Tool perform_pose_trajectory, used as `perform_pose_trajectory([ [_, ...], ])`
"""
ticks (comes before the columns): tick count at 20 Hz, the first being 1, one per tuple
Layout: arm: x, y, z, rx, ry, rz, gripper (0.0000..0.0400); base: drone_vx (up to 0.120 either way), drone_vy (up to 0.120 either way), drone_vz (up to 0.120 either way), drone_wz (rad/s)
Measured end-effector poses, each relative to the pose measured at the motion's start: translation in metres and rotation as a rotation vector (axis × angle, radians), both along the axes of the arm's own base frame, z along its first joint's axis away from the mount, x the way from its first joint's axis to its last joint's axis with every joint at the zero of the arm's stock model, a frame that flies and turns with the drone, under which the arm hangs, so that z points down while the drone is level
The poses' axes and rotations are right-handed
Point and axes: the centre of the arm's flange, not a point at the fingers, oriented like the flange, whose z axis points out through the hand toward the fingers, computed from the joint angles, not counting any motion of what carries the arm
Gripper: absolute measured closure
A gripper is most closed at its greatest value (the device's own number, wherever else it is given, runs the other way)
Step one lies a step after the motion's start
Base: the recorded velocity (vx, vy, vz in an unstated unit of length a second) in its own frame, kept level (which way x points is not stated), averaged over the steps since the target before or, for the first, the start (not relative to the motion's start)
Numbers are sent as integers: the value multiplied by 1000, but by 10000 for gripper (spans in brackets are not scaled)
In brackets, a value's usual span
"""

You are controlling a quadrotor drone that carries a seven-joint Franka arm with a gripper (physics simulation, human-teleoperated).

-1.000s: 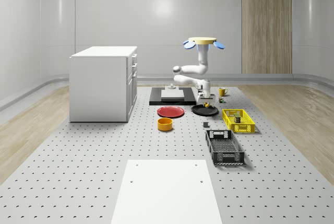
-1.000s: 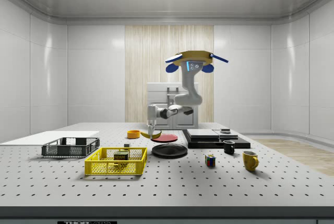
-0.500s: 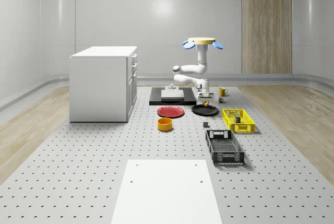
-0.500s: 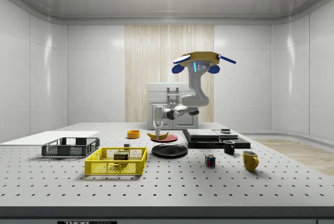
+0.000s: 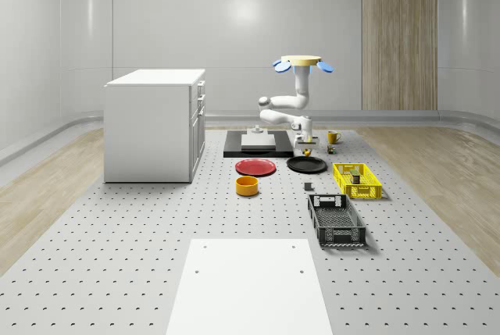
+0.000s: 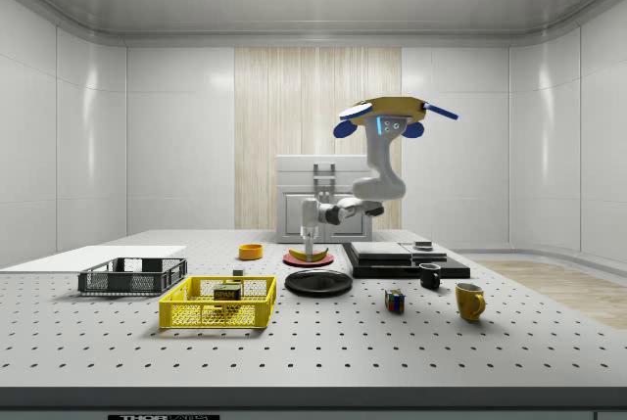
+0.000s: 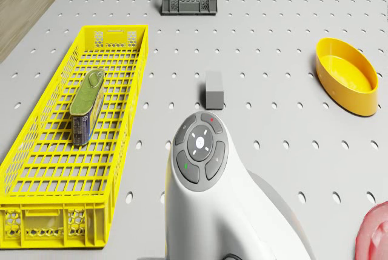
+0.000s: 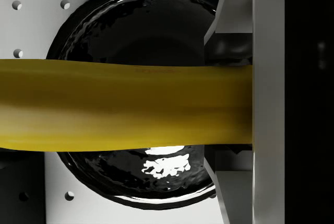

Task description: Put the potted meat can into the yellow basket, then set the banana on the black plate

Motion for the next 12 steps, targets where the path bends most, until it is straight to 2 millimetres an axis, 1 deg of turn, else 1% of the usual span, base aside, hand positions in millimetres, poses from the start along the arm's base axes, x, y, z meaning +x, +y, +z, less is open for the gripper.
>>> perform_pose_trajectory([
  [6,0,0,0,0,0,0,199,-120,0,0,0],
  [9,0,0,2,0,0,0,199,-13,0,0,0],
  [12,0,0,11,0,0,-1,199,0,0,0,0],
])
